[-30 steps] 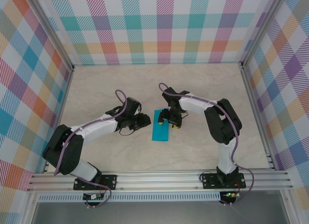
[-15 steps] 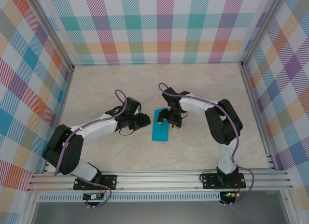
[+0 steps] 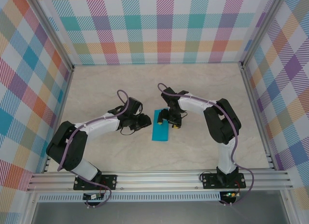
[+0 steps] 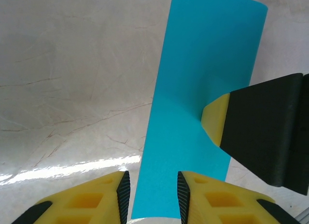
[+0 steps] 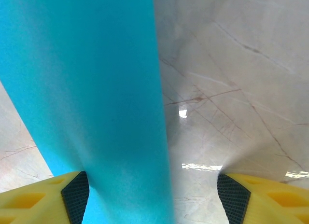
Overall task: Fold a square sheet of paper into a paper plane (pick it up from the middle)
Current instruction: Fold the square sheet of paper in half at the center of the table.
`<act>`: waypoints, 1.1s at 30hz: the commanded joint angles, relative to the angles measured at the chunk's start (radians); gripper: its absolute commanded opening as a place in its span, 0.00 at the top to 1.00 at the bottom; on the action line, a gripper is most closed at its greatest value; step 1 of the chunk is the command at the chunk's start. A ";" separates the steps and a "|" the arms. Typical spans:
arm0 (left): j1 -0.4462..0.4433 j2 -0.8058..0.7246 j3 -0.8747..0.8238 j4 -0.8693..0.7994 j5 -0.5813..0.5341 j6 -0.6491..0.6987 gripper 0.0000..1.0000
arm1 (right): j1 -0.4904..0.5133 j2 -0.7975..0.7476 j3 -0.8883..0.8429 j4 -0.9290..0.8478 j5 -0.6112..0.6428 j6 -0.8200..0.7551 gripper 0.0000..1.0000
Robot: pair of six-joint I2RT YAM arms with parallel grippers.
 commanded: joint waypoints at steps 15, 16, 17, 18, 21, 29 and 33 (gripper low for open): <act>0.008 0.096 0.064 0.073 0.055 -0.013 0.85 | -0.005 0.088 -0.042 -0.068 0.100 -0.004 0.25; 0.008 0.111 0.072 0.079 0.062 -0.015 0.91 | -0.005 0.088 -0.043 -0.066 0.099 -0.006 0.25; 0.008 0.126 0.078 0.088 0.066 -0.020 0.99 | -0.004 0.089 -0.045 -0.067 0.100 -0.003 0.25; 0.008 0.137 0.083 0.095 0.068 -0.027 1.00 | -0.005 0.089 -0.046 -0.066 0.101 -0.003 0.24; 0.008 0.172 0.094 0.123 0.073 -0.042 1.00 | -0.004 0.092 -0.048 -0.061 0.099 -0.002 0.25; 0.008 0.234 0.102 0.194 0.115 -0.068 1.00 | -0.005 0.092 -0.051 -0.060 0.096 -0.003 0.25; 0.008 0.254 0.099 0.221 0.132 -0.079 1.00 | -0.005 0.094 -0.051 -0.059 0.095 -0.003 0.24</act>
